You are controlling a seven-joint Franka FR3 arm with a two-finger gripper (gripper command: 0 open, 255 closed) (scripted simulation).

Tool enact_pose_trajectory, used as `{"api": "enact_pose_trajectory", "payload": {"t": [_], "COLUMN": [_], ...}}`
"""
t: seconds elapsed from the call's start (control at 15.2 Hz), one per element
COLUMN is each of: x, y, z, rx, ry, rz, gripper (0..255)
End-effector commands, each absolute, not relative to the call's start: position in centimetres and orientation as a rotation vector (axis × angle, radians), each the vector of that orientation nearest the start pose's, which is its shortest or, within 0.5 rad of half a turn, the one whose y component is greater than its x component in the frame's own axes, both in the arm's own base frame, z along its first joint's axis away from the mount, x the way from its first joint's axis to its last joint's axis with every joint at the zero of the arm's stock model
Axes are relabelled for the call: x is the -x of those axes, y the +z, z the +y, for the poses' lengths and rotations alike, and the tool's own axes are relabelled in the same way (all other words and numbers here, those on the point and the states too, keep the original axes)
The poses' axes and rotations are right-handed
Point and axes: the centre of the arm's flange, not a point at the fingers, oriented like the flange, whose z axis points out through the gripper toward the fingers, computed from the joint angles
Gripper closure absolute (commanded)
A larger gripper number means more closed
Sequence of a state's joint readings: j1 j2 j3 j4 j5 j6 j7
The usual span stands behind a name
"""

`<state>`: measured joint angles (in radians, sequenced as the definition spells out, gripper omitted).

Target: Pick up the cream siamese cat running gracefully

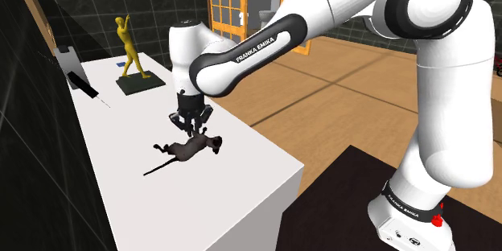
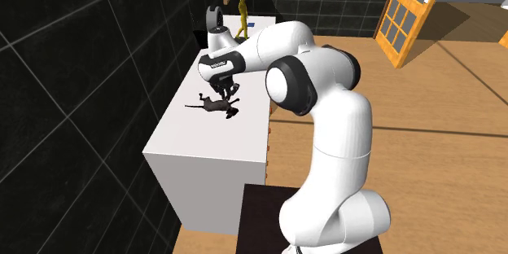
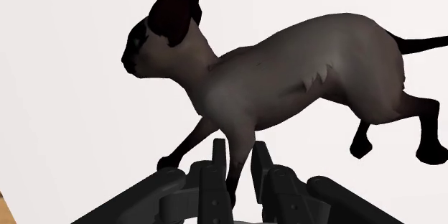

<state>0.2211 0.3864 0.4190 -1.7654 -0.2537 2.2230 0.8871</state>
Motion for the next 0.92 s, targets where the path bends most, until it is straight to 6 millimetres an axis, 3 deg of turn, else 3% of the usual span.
{"api": "enact_pose_trajectory", "payload": {"t": [0.0, 0.73, 0.86], "x": [-54.5, -54.5, -54.5], "y": [38.1, 43.9, 44.0], "z": [36.7, 36.7, 36.7], "rx": [3.093, 3.093, 3.093], "ry": [-0.186, -0.186, -0.186], "rz": [0.216, 0.216, 0.216], "gripper": [255, 255, 255]}}
